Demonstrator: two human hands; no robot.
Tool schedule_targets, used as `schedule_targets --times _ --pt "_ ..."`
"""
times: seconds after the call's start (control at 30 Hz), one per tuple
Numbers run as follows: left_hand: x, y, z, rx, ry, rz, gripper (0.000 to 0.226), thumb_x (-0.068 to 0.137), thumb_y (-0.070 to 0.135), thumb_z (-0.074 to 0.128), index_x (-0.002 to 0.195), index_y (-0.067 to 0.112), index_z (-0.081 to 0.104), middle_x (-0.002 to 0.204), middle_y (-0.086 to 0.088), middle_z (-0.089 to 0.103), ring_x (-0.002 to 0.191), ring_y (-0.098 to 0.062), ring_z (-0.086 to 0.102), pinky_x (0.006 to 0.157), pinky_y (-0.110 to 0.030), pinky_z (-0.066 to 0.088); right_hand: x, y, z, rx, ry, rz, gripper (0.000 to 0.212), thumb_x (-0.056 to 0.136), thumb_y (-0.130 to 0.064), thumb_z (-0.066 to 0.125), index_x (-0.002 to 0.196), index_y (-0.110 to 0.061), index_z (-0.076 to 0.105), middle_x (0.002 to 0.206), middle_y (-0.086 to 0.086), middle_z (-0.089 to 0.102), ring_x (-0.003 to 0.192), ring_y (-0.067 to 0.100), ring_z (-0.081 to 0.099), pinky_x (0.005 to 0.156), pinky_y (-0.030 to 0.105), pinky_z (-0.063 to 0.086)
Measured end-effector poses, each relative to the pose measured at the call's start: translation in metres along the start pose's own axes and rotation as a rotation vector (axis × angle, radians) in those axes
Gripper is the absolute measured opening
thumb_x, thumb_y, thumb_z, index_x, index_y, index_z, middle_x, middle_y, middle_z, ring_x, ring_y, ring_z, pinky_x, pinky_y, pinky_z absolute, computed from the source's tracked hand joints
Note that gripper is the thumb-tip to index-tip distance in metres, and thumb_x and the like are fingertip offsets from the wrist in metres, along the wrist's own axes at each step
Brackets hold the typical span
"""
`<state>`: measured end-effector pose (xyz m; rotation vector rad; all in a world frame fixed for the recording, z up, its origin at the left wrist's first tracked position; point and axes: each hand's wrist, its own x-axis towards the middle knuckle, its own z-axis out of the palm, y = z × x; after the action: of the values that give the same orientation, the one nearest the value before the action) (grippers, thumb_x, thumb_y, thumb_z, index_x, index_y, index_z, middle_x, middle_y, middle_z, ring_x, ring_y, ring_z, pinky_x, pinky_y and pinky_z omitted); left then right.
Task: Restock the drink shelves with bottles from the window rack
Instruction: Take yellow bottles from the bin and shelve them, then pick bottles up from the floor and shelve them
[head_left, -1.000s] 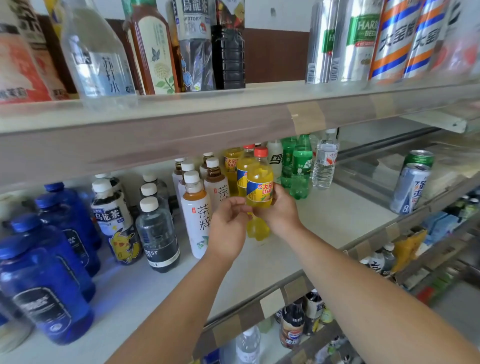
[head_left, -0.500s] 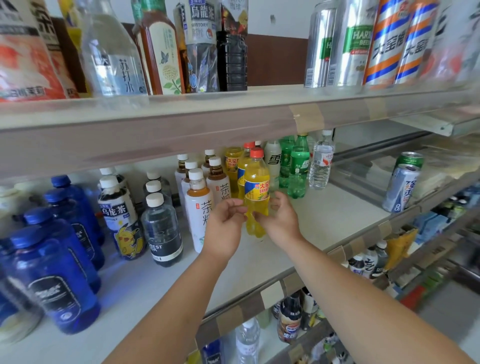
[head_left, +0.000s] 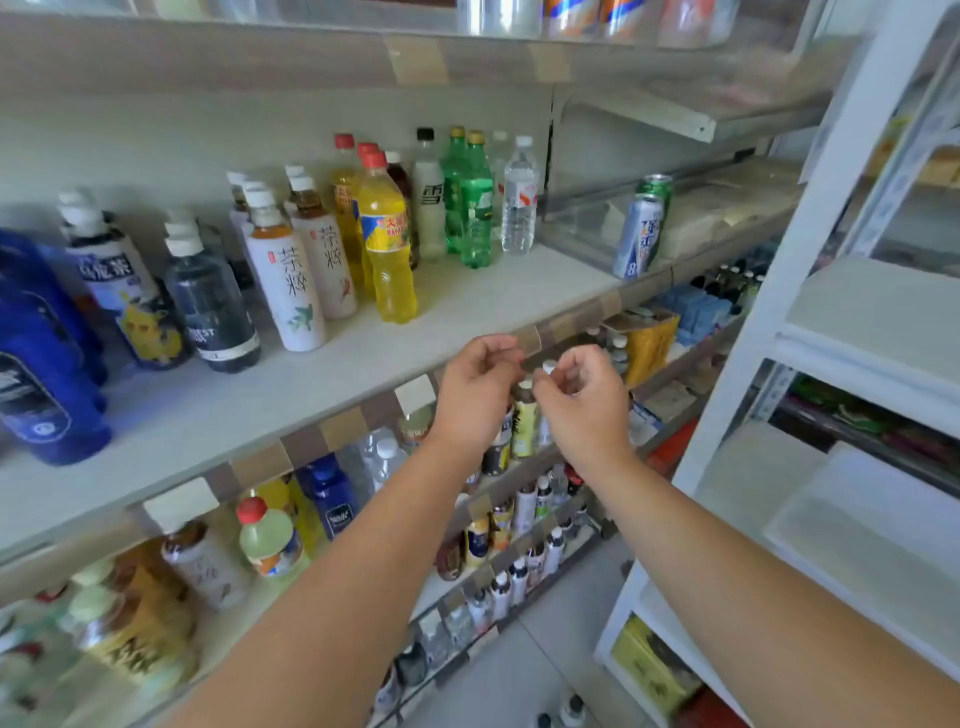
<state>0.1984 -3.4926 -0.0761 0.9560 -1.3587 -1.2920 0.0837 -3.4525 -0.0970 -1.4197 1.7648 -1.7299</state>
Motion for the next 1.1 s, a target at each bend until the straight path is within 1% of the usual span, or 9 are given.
schedule_targets --times 0.1,0.27,0.33,0.43,0.5,0.67,0.83,0.93,1.1 --pt "-0.053 -0.028 0.040 -0.024 -0.032 -0.070 0.024 0.094 -0.003 0.052 0.098 0.017 0.066 0.095 -0.001 0.070 0.086 -0.014 0.065 0.081 -0.033 0.055 -0.049 0.028 -0.045 -0.058 -0.040 0.048 0.020 0.085 -0.018 0.070 0.081 -0.021 0.051 0.074 0.005 0.060 0.064 0.017 0.056 0.060 0.028 0.046" --pt "-0.131 -0.089 0.081 -0.097 -0.149 -0.192 0.018 0.097 -0.002 0.051 0.103 0.007 0.065 0.101 -0.014 0.069 0.091 -0.021 0.066 0.082 -0.030 0.056 -0.126 0.073 -0.095 -0.141 -0.036 0.132 0.018 0.082 -0.015 0.068 0.081 -0.024 0.051 0.071 0.000 0.060 0.060 0.008 0.053 0.058 0.023 0.044" --pt "-0.156 -0.108 0.087 -0.103 -0.165 -0.239 0.016 0.097 0.002 0.055 0.100 0.013 0.066 0.097 -0.007 0.069 0.088 -0.017 0.066 0.079 -0.029 0.055 -0.154 0.090 -0.109 -0.141 -0.030 0.175 0.018 0.081 -0.015 0.068 0.081 -0.022 0.052 0.070 0.000 0.059 0.061 0.010 0.052 0.059 0.027 0.045" --pt "-0.190 -0.129 0.089 -0.147 -0.166 -0.341 0.016 0.098 0.008 0.056 0.097 0.019 0.068 0.097 -0.002 0.070 0.090 -0.018 0.065 0.073 -0.029 0.052 -0.196 0.114 -0.129 -0.155 -0.029 0.262 0.020 0.081 -0.017 0.071 0.081 -0.024 0.052 0.067 -0.010 0.054 0.058 0.002 0.048 0.059 0.020 0.040" --pt "-0.207 -0.144 0.088 -0.184 -0.187 -0.405 0.019 0.097 0.008 0.056 0.093 0.022 0.068 0.088 0.003 0.071 0.084 -0.016 0.065 0.065 -0.026 0.046 -0.222 0.129 -0.137 -0.178 -0.008 0.300 0.020 0.081 -0.018 0.072 0.084 -0.021 0.053 0.066 -0.012 0.054 0.057 -0.001 0.048 0.059 0.018 0.040" --pt "-0.236 -0.183 0.080 -0.154 -0.292 -0.449 0.019 0.095 0.007 0.057 0.092 0.023 0.068 0.084 0.007 0.071 0.078 -0.012 0.067 0.080 -0.034 0.048 -0.277 0.154 -0.133 -0.248 0.028 0.344 0.020 0.079 -0.018 0.074 0.089 -0.018 0.056 0.069 -0.011 0.058 0.060 0.003 0.053 0.059 0.018 0.042" --pt "-0.253 -0.244 0.066 -0.091 -0.387 -0.424 0.019 0.096 0.003 0.055 0.096 0.020 0.063 0.089 0.003 0.067 0.077 -0.010 0.066 0.066 -0.022 0.045 -0.329 0.200 -0.109 -0.253 0.017 0.406 0.025 0.079 -0.020 0.075 0.094 -0.018 0.055 0.072 -0.012 0.058 0.061 0.004 0.052 0.061 0.021 0.044" --pt "-0.257 -0.287 0.057 -0.023 -0.401 -0.424 0.017 0.095 0.004 0.056 0.101 0.019 0.062 0.090 0.005 0.066 0.078 -0.008 0.064 0.064 -0.018 0.045 -0.360 0.235 -0.095 -0.262 0.032 0.455 0.026 0.078 -0.016 0.076 0.093 -0.019 0.055 0.074 -0.011 0.057 0.063 0.006 0.052 0.064 0.016 0.043" --pt "-0.251 -0.363 0.049 0.031 -0.370 -0.441 0.018 0.093 0.006 0.061 0.104 0.020 0.063 0.089 0.008 0.066 0.088 -0.014 0.063 0.068 -0.023 0.043 -0.393 0.307 -0.074 -0.259 0.004 0.561 0.028 0.077 -0.013 0.076 0.100 -0.016 0.061 0.089 -0.001 0.064 0.077 0.014 0.058 0.077 0.031 0.050"
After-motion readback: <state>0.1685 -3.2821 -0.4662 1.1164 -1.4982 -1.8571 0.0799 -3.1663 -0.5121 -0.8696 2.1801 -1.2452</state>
